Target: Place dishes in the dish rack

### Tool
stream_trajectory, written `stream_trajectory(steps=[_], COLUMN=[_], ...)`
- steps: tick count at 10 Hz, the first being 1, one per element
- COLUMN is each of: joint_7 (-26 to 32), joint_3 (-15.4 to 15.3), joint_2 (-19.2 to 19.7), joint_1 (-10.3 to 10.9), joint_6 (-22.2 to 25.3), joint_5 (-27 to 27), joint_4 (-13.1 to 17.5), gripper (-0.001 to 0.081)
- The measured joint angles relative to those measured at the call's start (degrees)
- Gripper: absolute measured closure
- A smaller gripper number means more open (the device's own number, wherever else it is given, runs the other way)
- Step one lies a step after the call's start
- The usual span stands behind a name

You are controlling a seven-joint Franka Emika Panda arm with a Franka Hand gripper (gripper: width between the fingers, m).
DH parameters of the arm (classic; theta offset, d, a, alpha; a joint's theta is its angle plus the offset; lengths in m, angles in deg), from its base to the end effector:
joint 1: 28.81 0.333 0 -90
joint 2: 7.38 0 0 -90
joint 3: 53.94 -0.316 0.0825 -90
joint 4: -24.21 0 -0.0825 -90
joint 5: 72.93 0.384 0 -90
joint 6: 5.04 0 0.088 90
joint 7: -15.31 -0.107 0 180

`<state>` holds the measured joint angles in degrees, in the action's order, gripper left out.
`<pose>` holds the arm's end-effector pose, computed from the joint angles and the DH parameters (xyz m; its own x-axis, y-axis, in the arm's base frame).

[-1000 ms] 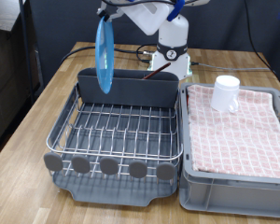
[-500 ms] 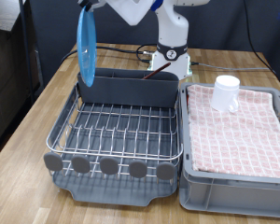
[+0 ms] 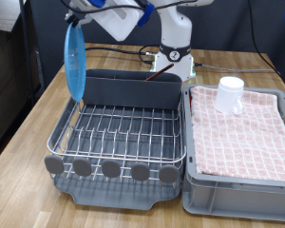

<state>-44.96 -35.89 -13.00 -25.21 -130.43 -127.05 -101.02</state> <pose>0.5073 -0.1639 0.4495 0.6877 -0.4786 0.5459 -0.7194 -0.5500 0.4242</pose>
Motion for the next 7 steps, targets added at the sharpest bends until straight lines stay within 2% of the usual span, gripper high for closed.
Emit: stream_trajectory(steps=[3,7], joint_7=[-1.4,-1.4], joint_3=[0.3,1.0], joint_2=[1.5,2.9], joint_1=[0.0,0.0], joint_6=[-2.7,-3.7], joint_5=[0.1,0.5], joint_4=[-1.3,-1.5], gripper=[0.0789,0.0789])
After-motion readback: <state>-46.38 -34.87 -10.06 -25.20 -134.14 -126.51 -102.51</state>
